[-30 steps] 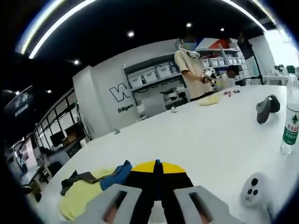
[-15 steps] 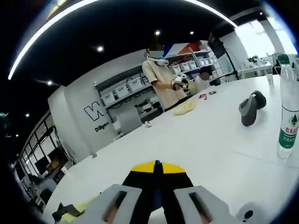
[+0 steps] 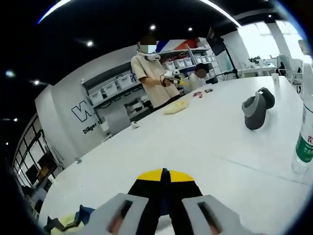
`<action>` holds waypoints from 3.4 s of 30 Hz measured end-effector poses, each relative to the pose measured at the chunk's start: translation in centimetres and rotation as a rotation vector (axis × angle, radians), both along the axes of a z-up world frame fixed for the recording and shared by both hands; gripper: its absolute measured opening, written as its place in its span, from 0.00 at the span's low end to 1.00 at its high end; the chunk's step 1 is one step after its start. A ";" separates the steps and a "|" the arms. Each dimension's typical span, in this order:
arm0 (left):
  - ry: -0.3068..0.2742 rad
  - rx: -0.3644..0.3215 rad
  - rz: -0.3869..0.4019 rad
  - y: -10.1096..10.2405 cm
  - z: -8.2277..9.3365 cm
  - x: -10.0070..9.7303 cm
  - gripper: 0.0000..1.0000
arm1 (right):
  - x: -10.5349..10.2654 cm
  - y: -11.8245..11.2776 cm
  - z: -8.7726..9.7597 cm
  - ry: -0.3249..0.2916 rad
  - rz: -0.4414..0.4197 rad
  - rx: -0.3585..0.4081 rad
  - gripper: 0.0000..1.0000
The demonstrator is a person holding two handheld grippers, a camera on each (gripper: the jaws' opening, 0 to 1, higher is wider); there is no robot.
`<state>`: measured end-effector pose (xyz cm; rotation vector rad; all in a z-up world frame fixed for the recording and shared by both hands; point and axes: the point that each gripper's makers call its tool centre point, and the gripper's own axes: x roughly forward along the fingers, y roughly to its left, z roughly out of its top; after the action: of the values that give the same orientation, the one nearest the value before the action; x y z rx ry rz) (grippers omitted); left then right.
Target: Fold the garment on the visible template until the final outline fits inside the template.
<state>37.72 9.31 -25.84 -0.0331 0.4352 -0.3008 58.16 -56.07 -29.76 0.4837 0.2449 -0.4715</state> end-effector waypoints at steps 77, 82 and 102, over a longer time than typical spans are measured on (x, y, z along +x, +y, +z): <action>0.039 0.024 -0.011 -1.1 -0.6 -0.2 0.97 | -1.1 0.3 -1.4 0.189 0.247 -0.402 0.00; 0.050 0.034 0.006 -0.9 -0.6 -0.3 0.97 | 0.9 -1.9 -2.9 0.201 0.197 -0.338 0.00; 0.067 0.031 0.009 -1.3 -1.5 0.1 0.96 | -1.9 -7.6 -3.3 0.311 0.122 -0.396 0.08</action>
<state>37.80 8.06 -27.31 -0.0147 0.5064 -0.2846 56.30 -63.64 -33.04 0.0057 0.4657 -0.4613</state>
